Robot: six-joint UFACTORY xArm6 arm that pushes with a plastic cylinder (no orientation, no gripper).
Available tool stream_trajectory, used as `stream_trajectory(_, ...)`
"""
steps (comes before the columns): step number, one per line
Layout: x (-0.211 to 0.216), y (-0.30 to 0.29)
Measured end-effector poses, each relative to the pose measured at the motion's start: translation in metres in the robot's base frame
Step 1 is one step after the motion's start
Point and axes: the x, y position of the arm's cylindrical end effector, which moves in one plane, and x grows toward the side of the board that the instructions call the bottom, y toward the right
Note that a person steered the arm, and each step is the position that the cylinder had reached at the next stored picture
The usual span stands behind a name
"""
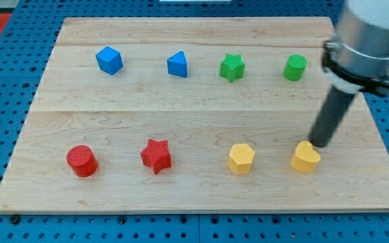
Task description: Slightly adjust the yellow hexagon red blocks in the horizontal line
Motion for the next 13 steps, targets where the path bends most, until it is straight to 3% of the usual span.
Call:
stream_trajectory(1,0.001,-0.018)
stream_trajectory(3,0.023,0.026)
stream_trajectory(4,0.068,0.019)
stream_trajectory(5,0.076,-0.063)
stream_trajectory(7,0.047,-0.125)
stream_trajectory(9,0.063,-0.132)
stream_trajectory(10,0.090,-0.191)
stream_trajectory(13,0.041,-0.234)
